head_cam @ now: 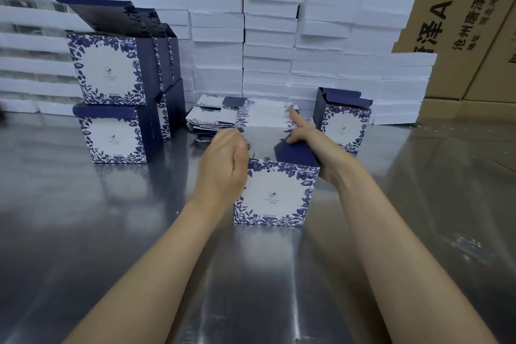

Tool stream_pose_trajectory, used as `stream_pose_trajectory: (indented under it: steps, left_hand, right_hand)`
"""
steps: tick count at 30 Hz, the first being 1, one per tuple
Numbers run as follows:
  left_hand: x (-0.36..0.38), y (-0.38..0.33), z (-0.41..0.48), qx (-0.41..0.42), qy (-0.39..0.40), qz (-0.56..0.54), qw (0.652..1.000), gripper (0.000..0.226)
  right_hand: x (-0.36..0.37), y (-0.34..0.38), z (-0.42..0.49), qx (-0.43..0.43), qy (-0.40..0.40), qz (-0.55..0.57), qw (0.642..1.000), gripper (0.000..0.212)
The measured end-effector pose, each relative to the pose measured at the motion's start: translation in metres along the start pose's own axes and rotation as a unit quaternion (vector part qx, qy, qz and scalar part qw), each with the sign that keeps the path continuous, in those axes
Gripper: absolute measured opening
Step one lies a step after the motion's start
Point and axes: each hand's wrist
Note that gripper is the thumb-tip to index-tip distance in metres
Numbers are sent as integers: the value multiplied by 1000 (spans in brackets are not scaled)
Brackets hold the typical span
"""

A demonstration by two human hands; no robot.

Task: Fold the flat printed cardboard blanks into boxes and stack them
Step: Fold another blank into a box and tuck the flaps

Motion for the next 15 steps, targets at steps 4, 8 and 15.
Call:
stream_pose_trajectory:
  steps: [4, 8, 15]
  left_hand:
    - [-1, 7, 4, -19, -9, 46, 999, 50]
    - [0, 6, 2, -33, 4, -1, 999, 53]
    - [2, 6, 2, -40, 5, 7, 999, 46]
  right_hand:
    - [9, 1, 2, -21, 15, 2, 1000, 90]
    - [12, -4, 3, -40, -42, 55, 997, 48]
    - [11, -9, 9, -68, -45, 84, 993, 49]
Point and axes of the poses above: each hand's wrist, its own z-axis towards the middle knuckle, its own x-axis out of the palm, y = z × x, and after that the axes turned 12 degrees about -y, right-handed
